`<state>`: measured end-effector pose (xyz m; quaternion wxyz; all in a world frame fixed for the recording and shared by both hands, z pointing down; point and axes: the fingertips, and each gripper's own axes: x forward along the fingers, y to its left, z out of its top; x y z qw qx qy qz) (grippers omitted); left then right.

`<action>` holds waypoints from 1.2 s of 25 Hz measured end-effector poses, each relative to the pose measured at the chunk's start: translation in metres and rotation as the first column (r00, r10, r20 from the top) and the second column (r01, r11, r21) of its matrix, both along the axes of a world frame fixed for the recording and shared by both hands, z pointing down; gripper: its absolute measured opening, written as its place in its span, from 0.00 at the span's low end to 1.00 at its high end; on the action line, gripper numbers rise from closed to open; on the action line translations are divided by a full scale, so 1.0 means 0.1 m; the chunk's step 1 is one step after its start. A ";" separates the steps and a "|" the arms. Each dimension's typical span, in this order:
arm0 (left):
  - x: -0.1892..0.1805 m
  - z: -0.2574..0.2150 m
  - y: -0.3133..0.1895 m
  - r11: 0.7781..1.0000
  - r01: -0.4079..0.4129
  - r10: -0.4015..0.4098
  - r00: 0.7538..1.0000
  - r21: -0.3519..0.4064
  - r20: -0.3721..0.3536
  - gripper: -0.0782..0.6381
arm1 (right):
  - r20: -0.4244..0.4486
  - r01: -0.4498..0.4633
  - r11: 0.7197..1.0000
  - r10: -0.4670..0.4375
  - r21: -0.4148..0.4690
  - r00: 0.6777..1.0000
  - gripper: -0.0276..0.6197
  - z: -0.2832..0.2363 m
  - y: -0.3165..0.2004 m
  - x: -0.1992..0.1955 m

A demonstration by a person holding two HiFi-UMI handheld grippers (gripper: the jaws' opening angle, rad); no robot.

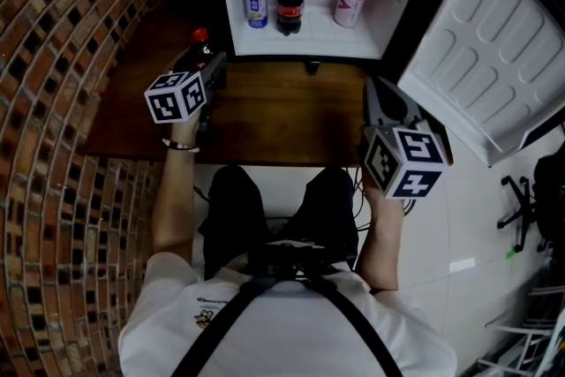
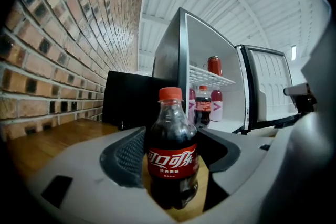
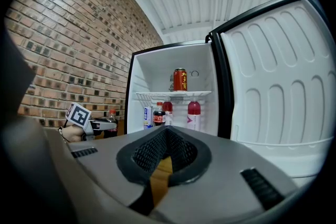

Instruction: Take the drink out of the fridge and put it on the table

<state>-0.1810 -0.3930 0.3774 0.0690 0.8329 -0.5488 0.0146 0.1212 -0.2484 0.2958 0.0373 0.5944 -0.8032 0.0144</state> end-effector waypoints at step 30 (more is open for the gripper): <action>-0.01 -0.08 0.24 0.995 0.006 -0.011 0.999 0.100 0.051 0.61 | 0.008 0.014 1.000 -0.014 -0.011 1.000 0.03 0.04 -0.01 -0.07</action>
